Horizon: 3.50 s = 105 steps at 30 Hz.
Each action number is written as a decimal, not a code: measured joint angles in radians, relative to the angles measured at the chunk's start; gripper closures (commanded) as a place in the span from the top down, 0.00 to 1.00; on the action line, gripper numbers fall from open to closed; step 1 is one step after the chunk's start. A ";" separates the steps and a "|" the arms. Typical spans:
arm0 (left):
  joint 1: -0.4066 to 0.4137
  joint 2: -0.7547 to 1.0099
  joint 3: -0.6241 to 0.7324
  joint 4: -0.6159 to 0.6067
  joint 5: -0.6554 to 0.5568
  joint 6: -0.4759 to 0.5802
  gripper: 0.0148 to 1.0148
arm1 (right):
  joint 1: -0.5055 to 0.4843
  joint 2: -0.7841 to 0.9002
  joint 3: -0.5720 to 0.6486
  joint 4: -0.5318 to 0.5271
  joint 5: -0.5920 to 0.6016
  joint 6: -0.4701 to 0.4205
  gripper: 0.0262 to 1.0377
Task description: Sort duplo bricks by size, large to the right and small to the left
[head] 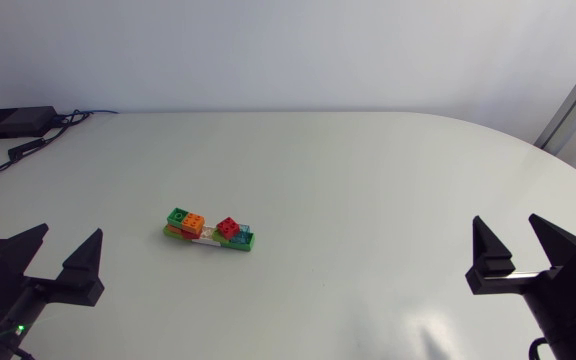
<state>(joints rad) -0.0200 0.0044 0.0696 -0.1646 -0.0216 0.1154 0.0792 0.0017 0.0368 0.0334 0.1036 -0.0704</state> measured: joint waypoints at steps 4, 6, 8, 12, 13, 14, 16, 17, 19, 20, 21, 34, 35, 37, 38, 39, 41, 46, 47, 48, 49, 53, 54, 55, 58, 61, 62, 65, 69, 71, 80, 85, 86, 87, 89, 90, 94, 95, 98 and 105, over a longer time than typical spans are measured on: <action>0.000 0.000 0.000 0.000 0.000 0.000 0.97 | 0.000 0.000 0.000 0.000 0.000 0.000 0.97; 0.000 0.000 0.000 0.000 0.000 0.000 0.97 | 0.000 0.000 0.000 0.000 0.000 0.000 0.97; 0.000 0.000 0.000 0.000 0.000 0.000 0.97 | 0.000 0.000 0.000 0.000 0.000 0.000 0.97; 0.000 0.000 0.000 0.000 0.000 0.000 0.97 | 0.000 0.000 0.000 0.000 0.000 0.000 0.97; 0.000 0.000 0.000 0.000 0.000 0.000 0.97 | 0.000 0.000 0.000 0.000 0.000 0.000 0.97; 0.000 0.000 0.000 0.000 0.000 0.000 0.97 | 0.000 0.000 0.000 0.000 0.000 0.000 0.97; 0.000 0.000 0.000 0.000 0.000 0.000 0.97 | 0.000 0.000 0.000 0.000 0.000 0.000 0.97; 0.000 0.000 0.000 0.000 0.000 0.000 0.97 | -0.001 0.000 0.000 0.000 0.000 0.000 0.97; 0.000 0.000 0.000 0.000 0.000 0.000 0.97 | -0.006 0.000 0.000 0.000 -0.001 0.000 0.97; 0.000 0.000 0.000 0.000 0.000 0.000 0.97 | -0.007 0.000 0.000 -0.002 -0.006 0.000 0.97; 0.000 0.000 0.000 0.000 0.000 0.000 0.97 | -0.008 0.000 0.000 -0.004 -0.015 0.000 0.97; 0.001 0.102 0.047 -0.018 0.000 0.026 0.97 | -0.006 0.244 0.160 -0.105 -0.033 0.000 0.97; 0.006 0.154 0.072 -0.006 0.000 0.027 0.97 | -0.006 0.298 0.197 -0.104 -0.033 0.000 0.97; 0.038 0.285 0.146 0.016 0.001 0.027 0.97 | -0.007 0.418 0.283 -0.103 -0.033 0.000 0.97; 0.058 0.359 0.195 0.019 0.005 0.027 0.97 | -0.007 0.478 0.331 -0.104 -0.033 0.000 0.97; 0.072 0.426 0.243 0.014 0.008 0.027 0.97 | -0.007 0.528 0.372 -0.110 -0.032 0.000 0.97; 0.091 0.558 0.362 -0.030 0.011 0.027 0.97 | -0.006 0.621 0.456 -0.140 -0.029 0.000 0.97; 0.082 0.793 0.640 -0.249 0.012 0.045 0.97 | 0.071 0.809 0.652 -0.328 -0.026 0.003 0.97; 0.071 0.827 0.679 -0.293 0.012 0.055 0.97 | 0.093 0.845 0.690 -0.375 -0.026 0.003 0.97; 0.058 0.855 0.713 -0.332 0.012 0.071 0.97 | 0.114 0.880 0.727 -0.419 -0.026 0.006 0.97; 0.043 0.881 0.743 -0.373 0.013 0.089 0.97 | 0.137 0.917 0.766 -0.462 -0.026 0.012 0.97; 0.009 0.996 0.838 -0.569 0.016 0.132 0.97 | 0.254 1.030 0.874 -0.573 -0.026 0.029 0.97; -0.001 1.029 0.858 -0.616 0.016 0.140 0.97 | 0.296 1.056 0.896 -0.592 -0.026 0.035 0.97; -0.011 1.054 0.870 -0.650 0.016 0.151 0.97 | 0.335 1.080 0.916 -0.605 -0.025 0.045 0.97; -0.030 1.092 0.878 -0.696 0.016 0.182 0.97 | 0.459 1.166 0.971 -0.612 -0.011 0.079 0.97; -0.031 1.095 0.878 -0.699 0.016 0.199 0.97 | 0.562 1.250 1.006 -0.611 0.013 0.104 0.97; -0.032 1.096 0.878 -0.697 0.016 0.203 0.97 | 0.587 1.275 1.013 -0.611 0.016 0.113 0.97; -0.057 1.116 0.878 -0.692 0.016 0.211 0.97 | 0.617 1.332 1.027 -0.608 0.019 0.127 0.97; -0.124 1.157 0.877 -0.633 0.016 0.276 0.97 | 0.623 1.389 1.030 -0.599 0.024 0.130 0.97; -0.160 1.194 0.879 -0.580 0.019 0.300 0.97 | 0.623 1.419 1.030 -0.582 0.024 0.130 0.97; -0.249 1.582 1.025 -0.474 0.019 0.283 0.97 | 0.621 1.546 1.044 -0.542 0.026 0.129 0.97; -0.254 1.714 1.143 -0.462 0.019 0.262 0.97 | 0.610 1.564 1.061 -0.511 0.026 0.125 0.97; -0.254 1.730 1.163 -0.456 0.019 0.253 0.97 | 0.608 1.564 1.062 -0.505 0.026 0.123 0.97; -0.252 1.738 1.174 -0.451 0.019 0.249 0.97 | 0.608 1.564 1.064 -0.501 0.026 0.123 0.97; -0.247 1.754 1.184 -0.425 0.019 0.233 0.97 | 0.607 1.565 1.065 -0.497 0.026 0.123 0.97; -0.243 1.768 1.191 -0.417 0.019 0.226 0.97 | 0.607 1.565 1.066 -0.497 0.026 0.123 0.97; -0.227 1.833 1.205 -0.404 0.019 0.201 0.97 | 0.607 1.565 1.066 -0.497 0.026 0.123 0.97; -0.226 1.843 1.205 -0.406 0.019 0.198 0.97 | 0.607 1.565 1.066 -0.497 0.026 0.123 0.97; -0.226 1.850 1.192 -0.406 0.004 0.196 0.97 | 0.607 1.565 1.066 -0.497 0.026 0.123 0.97; -0.225 1.799 1.079 -0.404 -0.004 0.193 0.97 | 0.607 1.562 1.066 -0.497 0.026 0.123 0.97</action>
<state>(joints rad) -0.2447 1.8038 1.1484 -0.5682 -0.0257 0.3088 0.6865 1.5639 1.1027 -0.4637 0.1291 0.0528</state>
